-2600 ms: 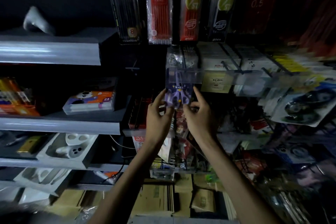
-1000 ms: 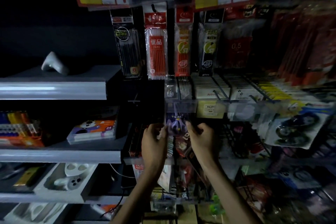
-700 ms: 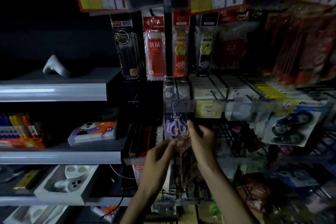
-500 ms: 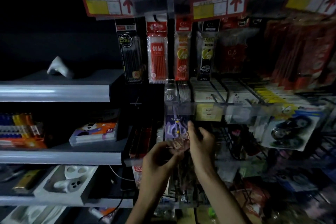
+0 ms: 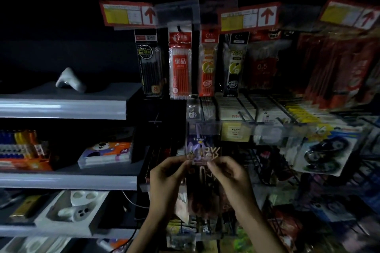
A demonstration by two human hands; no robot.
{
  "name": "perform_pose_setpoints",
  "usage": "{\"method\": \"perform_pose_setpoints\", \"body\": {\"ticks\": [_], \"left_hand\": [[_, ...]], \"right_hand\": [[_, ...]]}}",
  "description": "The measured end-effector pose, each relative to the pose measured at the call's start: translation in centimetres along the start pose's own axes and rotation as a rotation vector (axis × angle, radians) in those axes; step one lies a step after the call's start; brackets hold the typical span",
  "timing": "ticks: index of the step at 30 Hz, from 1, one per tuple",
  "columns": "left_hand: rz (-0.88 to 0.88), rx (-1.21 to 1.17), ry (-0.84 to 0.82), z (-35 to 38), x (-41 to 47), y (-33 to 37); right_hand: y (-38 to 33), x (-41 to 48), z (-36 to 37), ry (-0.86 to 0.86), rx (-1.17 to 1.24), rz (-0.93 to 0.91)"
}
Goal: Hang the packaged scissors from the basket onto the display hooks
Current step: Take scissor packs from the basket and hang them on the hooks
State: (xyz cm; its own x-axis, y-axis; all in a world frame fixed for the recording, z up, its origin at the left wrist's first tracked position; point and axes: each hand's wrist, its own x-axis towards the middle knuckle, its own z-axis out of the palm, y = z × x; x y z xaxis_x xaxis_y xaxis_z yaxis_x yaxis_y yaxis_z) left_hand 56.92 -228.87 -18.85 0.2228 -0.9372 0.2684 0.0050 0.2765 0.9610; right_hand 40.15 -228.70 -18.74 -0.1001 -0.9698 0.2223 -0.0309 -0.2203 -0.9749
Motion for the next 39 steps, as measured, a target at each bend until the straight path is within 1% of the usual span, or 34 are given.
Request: {"method": "perform_pose_setpoints", "body": {"ticks": [4,6,10,15,19,23,29,35,39], "left_hand": [[-0.026,0.009,-0.029,0.4,0.7,-0.3],[0.008,0.065,-0.047,0.4,1.2,-0.4],[0.114,0.149,-0.033,0.5,2.8,0.8],[0.134,0.074,-0.086,1.1,3.9,3.5],[0.182,-0.012,-0.106,1.3,3.2,4.8],[0.195,-0.077,-0.139,1.5,2.9,6.1],[0.257,-0.042,-0.145,1.5,3.1,6.6],[0.319,0.058,-0.163,1.0,3.2,6.2],[0.356,0.127,-0.177,0.9,3.0,5.9]], "right_hand": [[0.4,0.4,-0.2,0.056,-0.018,-0.013],[0.5,0.8,-0.3,0.112,-0.025,-0.015],[0.9,1.4,-1.1,0.2,-0.001,0.003],[1.0,2.2,-1.0,0.263,0.023,0.018],[1.0,2.5,-0.8,0.246,0.051,0.022],[0.3,2.8,-0.1,0.284,0.096,0.043],[-0.5,3.7,0.8,0.264,0.084,-0.004],[-1.1,4.7,1.4,0.263,0.04,-0.042],[-1.9,5.5,1.9,0.247,0.062,-0.058]]}}
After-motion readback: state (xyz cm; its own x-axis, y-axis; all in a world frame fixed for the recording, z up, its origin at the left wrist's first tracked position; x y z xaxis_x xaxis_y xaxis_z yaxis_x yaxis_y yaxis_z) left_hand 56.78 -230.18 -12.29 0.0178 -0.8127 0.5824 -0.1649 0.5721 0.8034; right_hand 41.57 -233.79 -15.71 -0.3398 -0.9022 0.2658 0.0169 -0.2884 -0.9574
